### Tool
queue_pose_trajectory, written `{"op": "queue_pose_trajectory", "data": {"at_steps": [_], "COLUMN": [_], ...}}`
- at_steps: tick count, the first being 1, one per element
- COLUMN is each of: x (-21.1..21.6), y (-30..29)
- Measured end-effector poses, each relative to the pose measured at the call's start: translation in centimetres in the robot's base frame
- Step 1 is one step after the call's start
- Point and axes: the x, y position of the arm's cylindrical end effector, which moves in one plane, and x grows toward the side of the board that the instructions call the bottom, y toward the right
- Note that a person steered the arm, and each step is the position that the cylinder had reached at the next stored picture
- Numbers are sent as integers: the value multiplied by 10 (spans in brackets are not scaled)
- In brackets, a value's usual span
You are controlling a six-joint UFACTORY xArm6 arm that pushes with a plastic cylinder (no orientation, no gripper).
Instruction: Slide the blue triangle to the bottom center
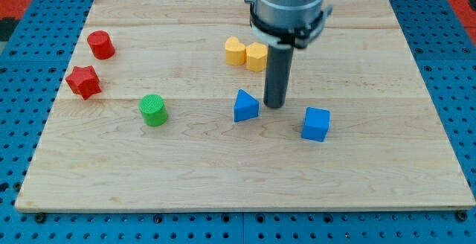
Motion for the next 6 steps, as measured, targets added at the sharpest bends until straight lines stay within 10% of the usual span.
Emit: {"op": "queue_pose_trajectory", "data": {"at_steps": [4, 6], "x": [75, 73], "y": [-113, -65]}}
